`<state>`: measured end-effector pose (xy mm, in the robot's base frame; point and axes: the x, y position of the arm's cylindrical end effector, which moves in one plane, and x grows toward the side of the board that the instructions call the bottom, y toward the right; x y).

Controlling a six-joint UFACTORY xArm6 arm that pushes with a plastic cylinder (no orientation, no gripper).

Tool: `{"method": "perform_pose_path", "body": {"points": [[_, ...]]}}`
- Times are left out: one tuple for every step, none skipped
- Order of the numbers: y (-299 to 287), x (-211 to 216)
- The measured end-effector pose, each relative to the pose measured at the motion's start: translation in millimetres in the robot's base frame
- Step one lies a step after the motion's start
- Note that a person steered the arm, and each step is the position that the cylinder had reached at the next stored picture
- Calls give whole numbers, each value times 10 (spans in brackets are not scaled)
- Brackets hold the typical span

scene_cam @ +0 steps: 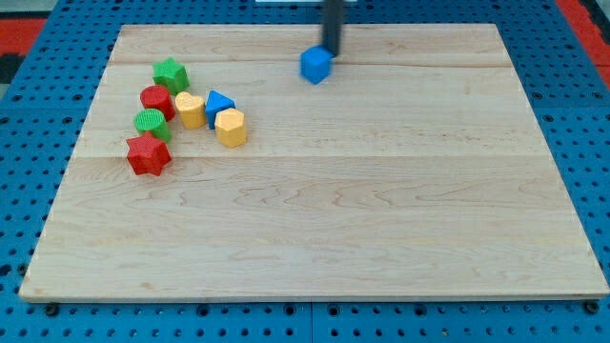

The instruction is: Push the blue cube into yellow heart

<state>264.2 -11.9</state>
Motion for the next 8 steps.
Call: {"method": "perform_pose_path", "body": {"points": [[-898,407],[-439,169],[238,42],[617,-44],[507,321],[68,727],[-928,751],[-1029,540]]}}
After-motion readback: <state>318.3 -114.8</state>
